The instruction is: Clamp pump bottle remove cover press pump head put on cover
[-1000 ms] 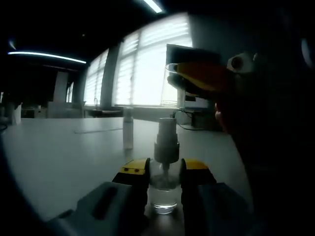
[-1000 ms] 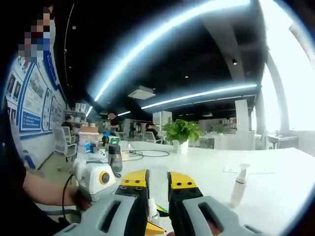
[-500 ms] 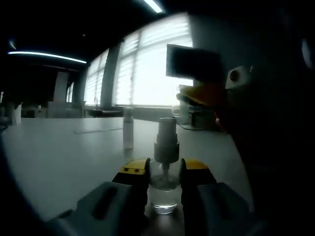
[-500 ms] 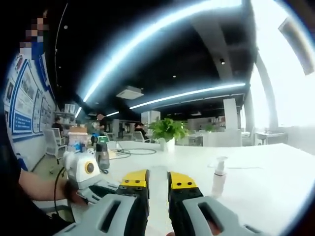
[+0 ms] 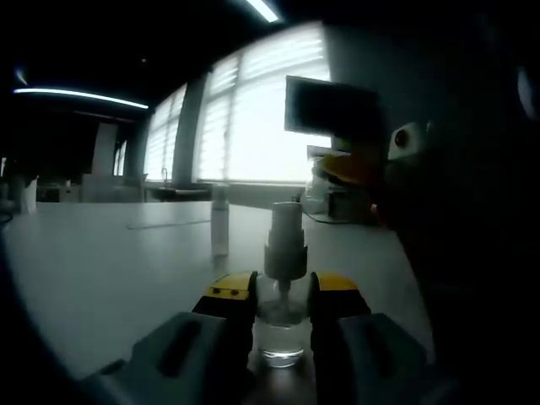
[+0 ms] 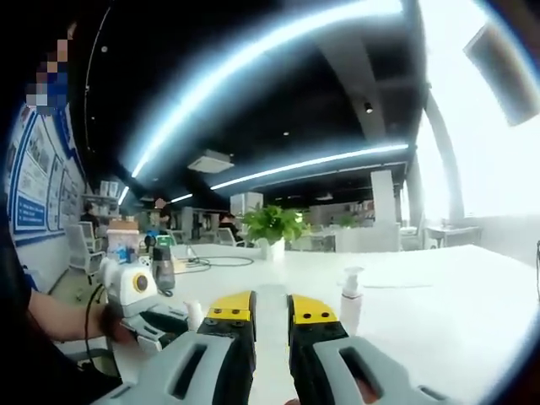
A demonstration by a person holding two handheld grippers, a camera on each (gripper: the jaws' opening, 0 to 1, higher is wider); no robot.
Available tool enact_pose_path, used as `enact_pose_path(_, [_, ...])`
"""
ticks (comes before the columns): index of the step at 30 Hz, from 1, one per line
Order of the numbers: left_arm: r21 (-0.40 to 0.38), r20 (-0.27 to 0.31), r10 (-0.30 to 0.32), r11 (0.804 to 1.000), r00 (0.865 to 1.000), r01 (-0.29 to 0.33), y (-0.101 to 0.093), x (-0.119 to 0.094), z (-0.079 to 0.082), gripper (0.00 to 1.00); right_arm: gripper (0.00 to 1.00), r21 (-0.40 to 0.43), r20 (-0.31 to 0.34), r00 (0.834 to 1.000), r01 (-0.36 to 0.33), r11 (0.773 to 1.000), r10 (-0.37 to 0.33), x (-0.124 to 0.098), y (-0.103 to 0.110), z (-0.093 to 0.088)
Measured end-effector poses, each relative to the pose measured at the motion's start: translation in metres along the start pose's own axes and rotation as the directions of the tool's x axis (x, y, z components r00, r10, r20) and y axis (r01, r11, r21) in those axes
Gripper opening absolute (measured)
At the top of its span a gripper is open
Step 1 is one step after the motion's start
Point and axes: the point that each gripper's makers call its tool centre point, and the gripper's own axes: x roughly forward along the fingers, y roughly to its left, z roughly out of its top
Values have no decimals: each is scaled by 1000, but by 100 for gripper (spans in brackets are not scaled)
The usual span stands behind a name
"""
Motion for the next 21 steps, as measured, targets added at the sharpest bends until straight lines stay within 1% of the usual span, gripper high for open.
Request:
enact_pose_path(2, [1, 0, 0, 1000, 1000, 0, 0, 0, 0, 16, 9, 24, -5, 1000, 17, 1000, -17, -4, -8, -4])
enact_pose_path(4, [0, 0, 0, 1000, 1000, 0, 0, 0, 0, 16, 9, 26, -4, 1000, 25, 999, -25, -7, -11, -4])
enact_pose_path(10, [1, 0, 0, 1000, 1000, 0, -1, 0, 0, 16, 10, 26, -6, 999, 35, 999, -34, -10, -11, -8])
enact_pose_path(13, [1, 0, 1, 1000, 1000, -1, -1, 0, 0, 16, 10, 16, -13, 999, 46, 999, -46, -14, -13, -15])
enact_pose_path(16, [2, 0, 0, 1000, 1000, 0, -1, 0, 0, 16, 10, 27, -23, 998, 58, 998, -58, -17, -18, -21])
enact_pose_path(21, [3, 0, 0, 1000, 1000, 0, 0, 0, 0, 16, 10, 31, -36, 997, 68, 997, -67, -21, -21, -28])
